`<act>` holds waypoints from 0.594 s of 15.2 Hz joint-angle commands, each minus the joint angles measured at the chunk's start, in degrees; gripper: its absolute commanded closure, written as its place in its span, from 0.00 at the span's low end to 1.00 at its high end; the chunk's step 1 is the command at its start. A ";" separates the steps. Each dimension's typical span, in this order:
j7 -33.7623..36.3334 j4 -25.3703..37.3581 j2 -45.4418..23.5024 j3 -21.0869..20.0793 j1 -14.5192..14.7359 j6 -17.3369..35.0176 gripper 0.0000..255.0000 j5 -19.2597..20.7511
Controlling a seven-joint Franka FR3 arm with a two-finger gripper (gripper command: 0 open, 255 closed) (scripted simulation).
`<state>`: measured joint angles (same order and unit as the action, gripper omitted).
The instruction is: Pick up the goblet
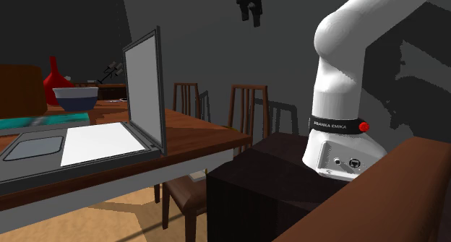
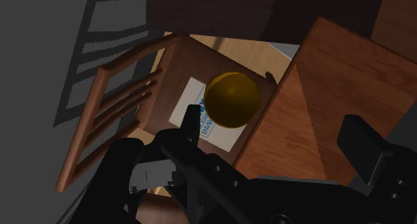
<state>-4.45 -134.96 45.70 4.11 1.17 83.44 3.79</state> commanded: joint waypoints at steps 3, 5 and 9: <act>-0.89 -3.68 -0.04 1.09 -0.14 4.16 0.00 0.38; -1.79 -7.08 -0.48 2.23 -0.27 8.43 0.00 0.77; -3.69 -13.03 -2.65 4.60 -0.56 17.38 0.00 1.52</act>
<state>-7.43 -146.81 43.65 7.94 0.77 98.57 5.01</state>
